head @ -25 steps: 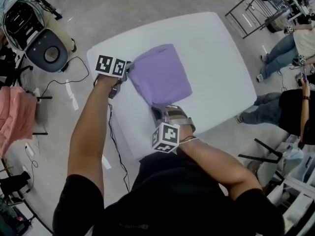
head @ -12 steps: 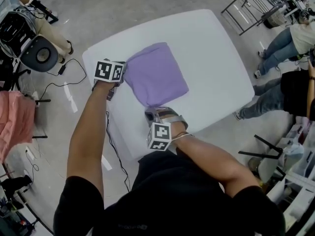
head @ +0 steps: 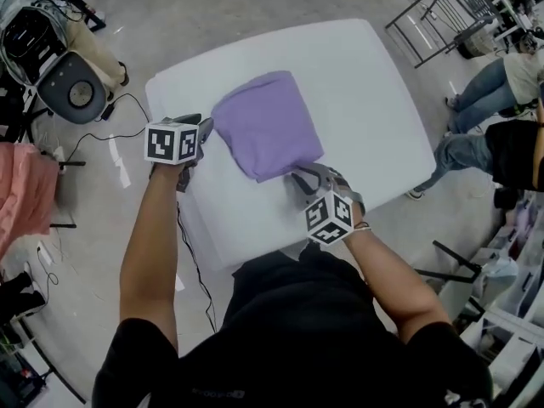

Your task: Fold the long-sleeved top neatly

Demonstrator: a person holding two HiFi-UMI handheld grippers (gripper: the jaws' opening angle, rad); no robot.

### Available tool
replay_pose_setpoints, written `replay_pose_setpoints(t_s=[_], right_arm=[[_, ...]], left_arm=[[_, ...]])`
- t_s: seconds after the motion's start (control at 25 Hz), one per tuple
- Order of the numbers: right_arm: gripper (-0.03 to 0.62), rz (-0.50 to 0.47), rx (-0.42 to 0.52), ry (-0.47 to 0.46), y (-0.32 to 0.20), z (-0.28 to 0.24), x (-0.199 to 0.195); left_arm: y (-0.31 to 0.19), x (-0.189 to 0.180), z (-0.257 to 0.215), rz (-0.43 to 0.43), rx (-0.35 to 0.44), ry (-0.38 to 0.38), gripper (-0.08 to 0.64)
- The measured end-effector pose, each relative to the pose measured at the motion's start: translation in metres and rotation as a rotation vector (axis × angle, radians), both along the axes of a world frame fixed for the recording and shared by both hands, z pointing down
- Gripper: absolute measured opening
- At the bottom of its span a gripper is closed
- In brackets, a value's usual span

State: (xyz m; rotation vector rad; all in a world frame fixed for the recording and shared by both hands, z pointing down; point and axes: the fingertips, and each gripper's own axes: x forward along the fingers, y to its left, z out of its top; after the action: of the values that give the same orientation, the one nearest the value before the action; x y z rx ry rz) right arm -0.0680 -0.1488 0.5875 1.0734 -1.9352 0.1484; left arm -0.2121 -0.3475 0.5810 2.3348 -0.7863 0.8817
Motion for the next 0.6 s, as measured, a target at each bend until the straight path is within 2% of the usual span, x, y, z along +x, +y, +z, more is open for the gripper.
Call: replay_pose_setpoints(t_s=[0.12,0.28,0.44,0.52,0.6], right_arm=[[0.111,0.104,-0.006,0.031,-0.003,0.01,0.054],[0.125,0.146,-0.013,0.053,-0.005,0.022,0.095],[0.123,0.067,-0.023,0.068,-0.006,0.033,0.098],[0.113,0.018,-0.007,0.085,-0.012,0.034,0.092],[0.107,-0.024,0.002,0.1,-0.018,0.036,0.085]], left_arm=[[0.044,-0.007,0.001,-0.025,-0.053,0.026,0.117],[0.118,0.005,0.02,-0.035,-0.173,0.056,0.117],[0.171,0.036,0.03,-0.12,-0.291,0.181,0.138],[0.176,0.044,0.03,-0.18,-0.295,0.228,0.143],[0.171,0.044,0.031,-0.233,-0.275,0.238,0.143]])
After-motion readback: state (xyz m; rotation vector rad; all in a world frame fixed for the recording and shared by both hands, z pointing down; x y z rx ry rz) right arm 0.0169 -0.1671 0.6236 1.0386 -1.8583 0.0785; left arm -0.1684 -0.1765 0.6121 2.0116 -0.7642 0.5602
